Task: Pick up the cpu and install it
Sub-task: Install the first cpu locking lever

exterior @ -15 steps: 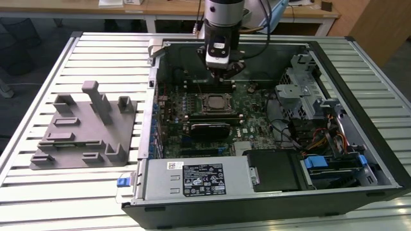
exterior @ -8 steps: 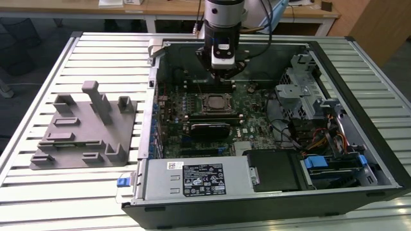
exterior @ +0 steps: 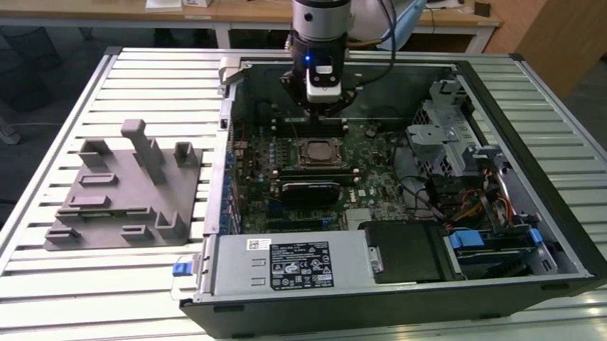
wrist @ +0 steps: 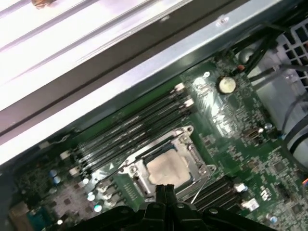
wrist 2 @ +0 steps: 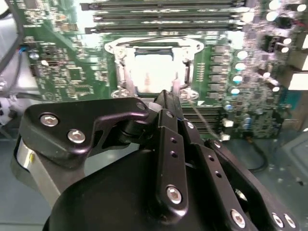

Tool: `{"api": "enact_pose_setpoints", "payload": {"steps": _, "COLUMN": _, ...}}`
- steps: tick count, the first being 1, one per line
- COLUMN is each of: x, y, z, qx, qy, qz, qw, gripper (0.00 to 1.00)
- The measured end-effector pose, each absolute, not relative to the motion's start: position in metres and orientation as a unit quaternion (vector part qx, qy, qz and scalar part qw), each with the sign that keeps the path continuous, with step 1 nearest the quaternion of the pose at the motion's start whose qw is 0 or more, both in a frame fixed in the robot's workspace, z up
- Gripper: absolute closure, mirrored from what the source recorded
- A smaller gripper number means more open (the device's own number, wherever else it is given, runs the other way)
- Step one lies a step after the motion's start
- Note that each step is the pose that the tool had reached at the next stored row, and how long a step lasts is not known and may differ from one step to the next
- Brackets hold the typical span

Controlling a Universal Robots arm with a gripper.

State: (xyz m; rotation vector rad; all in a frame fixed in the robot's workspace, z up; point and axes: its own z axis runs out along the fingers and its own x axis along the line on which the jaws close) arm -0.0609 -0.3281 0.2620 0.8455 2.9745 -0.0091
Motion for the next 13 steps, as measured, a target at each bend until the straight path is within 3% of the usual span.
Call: {"api": "enact_pose_setpoints", "payload": {"steps": 13, "x": -0.0633, "y": -0.3281, "z": 0.26, "qx": 0.168, "qy": 0.986, "qz": 0.0, "qw": 0.025, "gripper": 0.89}}
